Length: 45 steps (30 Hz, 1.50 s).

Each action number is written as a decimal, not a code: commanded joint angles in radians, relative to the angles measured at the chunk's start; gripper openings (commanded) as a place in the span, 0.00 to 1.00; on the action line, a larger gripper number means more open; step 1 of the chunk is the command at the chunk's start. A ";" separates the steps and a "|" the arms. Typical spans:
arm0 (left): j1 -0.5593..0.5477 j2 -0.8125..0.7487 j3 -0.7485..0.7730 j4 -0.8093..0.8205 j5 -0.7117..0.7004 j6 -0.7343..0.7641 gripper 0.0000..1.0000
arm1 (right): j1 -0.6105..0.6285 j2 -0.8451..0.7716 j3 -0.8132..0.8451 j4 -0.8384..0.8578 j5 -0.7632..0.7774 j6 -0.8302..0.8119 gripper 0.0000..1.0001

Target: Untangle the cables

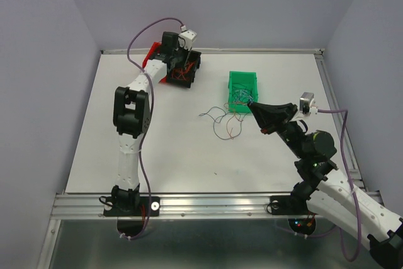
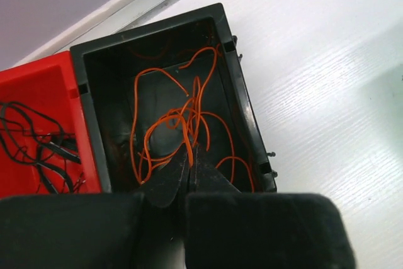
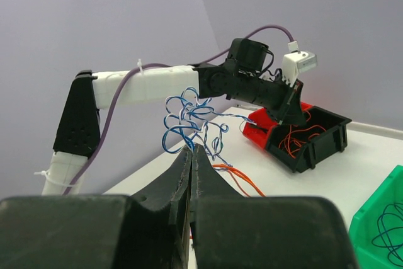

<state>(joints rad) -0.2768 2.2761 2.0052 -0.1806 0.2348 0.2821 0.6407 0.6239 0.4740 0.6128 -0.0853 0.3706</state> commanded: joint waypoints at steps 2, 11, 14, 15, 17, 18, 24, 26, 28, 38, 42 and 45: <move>-0.010 0.065 0.072 -0.055 0.003 -0.020 0.00 | -0.006 -0.010 -0.026 0.039 0.012 0.004 0.01; -0.013 0.135 0.139 -0.105 -0.032 -0.021 0.15 | -0.006 -0.003 -0.025 0.039 0.012 0.002 0.01; -0.013 0.070 0.112 -0.082 -0.054 -0.020 0.41 | -0.006 0.013 -0.018 0.039 0.018 0.001 0.00; -0.013 0.042 0.072 -0.051 -0.052 -0.021 0.47 | -0.006 0.028 -0.017 0.039 0.021 -0.004 0.00; -0.013 -0.050 -0.003 -0.011 -0.028 -0.017 0.55 | -0.006 0.055 -0.008 0.041 0.025 -0.005 0.01; -0.013 -0.082 -0.003 -0.011 -0.028 -0.018 0.56 | -0.006 0.056 -0.006 0.041 0.025 -0.006 0.01; -0.028 -0.331 -0.236 0.059 0.038 -0.008 0.99 | -0.006 0.106 0.012 0.056 -0.008 -0.001 0.01; -0.036 -0.428 -0.299 0.072 0.060 0.005 0.99 | -0.006 0.112 0.011 0.059 -0.010 0.001 0.00; -0.065 -0.534 -0.418 0.096 0.102 0.028 0.99 | -0.004 0.115 0.011 0.059 -0.013 0.005 0.01; -0.191 -1.072 -1.144 0.557 0.354 0.262 0.99 | -0.006 0.138 0.020 0.074 -0.056 0.017 0.01; -0.206 -1.175 -1.368 0.722 0.528 0.428 0.99 | -0.006 0.134 0.020 0.079 -0.070 0.027 0.00; -0.231 -1.192 -1.415 0.768 0.552 0.479 0.99 | -0.006 0.128 0.018 0.082 -0.083 0.034 0.01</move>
<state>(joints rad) -0.4850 1.1194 0.6174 0.3862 0.6594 0.6239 0.6407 0.7654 0.4740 0.6220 -0.1394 0.3901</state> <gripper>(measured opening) 0.986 0.012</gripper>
